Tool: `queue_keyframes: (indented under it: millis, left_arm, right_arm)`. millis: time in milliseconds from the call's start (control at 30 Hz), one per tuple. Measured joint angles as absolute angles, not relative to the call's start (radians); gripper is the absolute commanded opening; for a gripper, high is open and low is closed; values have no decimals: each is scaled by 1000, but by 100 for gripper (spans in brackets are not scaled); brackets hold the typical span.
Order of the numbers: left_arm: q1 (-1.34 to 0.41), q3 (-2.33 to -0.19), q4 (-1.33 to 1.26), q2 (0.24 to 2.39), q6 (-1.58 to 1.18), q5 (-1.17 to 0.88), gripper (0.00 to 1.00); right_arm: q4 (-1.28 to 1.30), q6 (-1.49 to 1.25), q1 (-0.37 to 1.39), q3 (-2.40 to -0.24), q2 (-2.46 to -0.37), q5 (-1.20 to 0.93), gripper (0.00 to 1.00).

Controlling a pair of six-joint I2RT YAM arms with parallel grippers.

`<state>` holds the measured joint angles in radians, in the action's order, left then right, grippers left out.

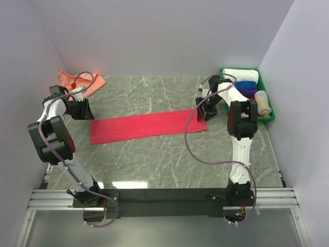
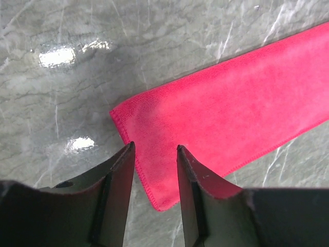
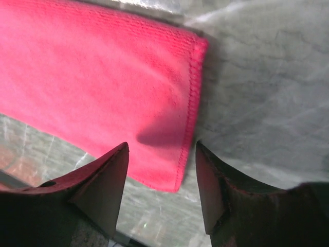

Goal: Roll the towels
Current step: Fold the towel

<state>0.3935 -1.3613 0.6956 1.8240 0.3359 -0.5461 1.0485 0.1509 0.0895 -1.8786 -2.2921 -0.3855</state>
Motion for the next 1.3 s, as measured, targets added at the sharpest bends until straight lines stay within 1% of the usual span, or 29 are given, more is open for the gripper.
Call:
queue_keyframes:
  millis: [67,200,300,367,400,467,500,567,600,733,833,867,1000,1033,1133,1167,1200,1233,1300]
  left_arm:
    - [395,-1361,696,1822,330,-553,43]
    - [400,-1362,696,1822,319,-556,43]
    - [402,-1362,696,1822,315,-557,43]
    - [404,-1362,696,1822,310,-557,43]
    - [405,-1362,696,1822,308,-559,43]
    - [405,-1364,696,1822,308,-562,43]
    - [405,-1366,697,1822,306,-564,44]
    - [405,-1373,698,1822,300,-565,45]
    - [405,-1378,699,1822,298,-567,45]
    - [405,-1399,705,1822,294,-582,46]
    - [405,-1404,713,1814,295,-590,50]
    - [405,-1403,719,1808,295,-592,52]
    - [405,-1403,731,1770,302,-616,55]
    - [405,-1403,734,1758,301,-625,68]
    - [405,-1402,738,1729,302,-650,70]
    - [405,-1400,737,1722,301,-659,73]
    - [405,-1398,736,1716,300,-666,91]
    - [405,-1395,736,1713,301,-673,99]
    - [405,-1394,739,1713,287,-685,99]
  right_arm:
    - [1045,146,100,-1878,-2294,-384,58]
    - [1031,131,129,-1871,-2294,-362,48]
    - [1025,123,149,-1866,-2292,-336,43]
    - [1024,117,160,-1864,-2291,-319,42]
    - [1025,115,163,-1864,-2291,-313,39]
    - [1021,105,170,-1858,-2288,-297,31]
    - [1020,100,172,-1854,-2287,-291,21]
    - [1015,94,179,-1843,-2283,-273,4]
    - [1015,92,184,-1842,-2282,-262,0]
    - [1016,88,199,-1843,-2278,-214,0]
    - [1017,99,191,-1838,-2273,-210,0]
    - [1019,105,182,-1837,-2272,-212,0]
    - [1038,156,96,-1830,-2267,-220,0]
    - [1044,171,68,-1830,-2267,-220,0]
    - [1062,207,5,-1831,-2263,-218,0]
    - [1071,217,-9,-1831,-2261,-220,0]
    - [1087,224,-14,-1838,-2261,-224,0]
    - [1099,230,-14,-1847,-2261,-229,0]
    - [1124,239,2,-1874,-2260,-250,0]
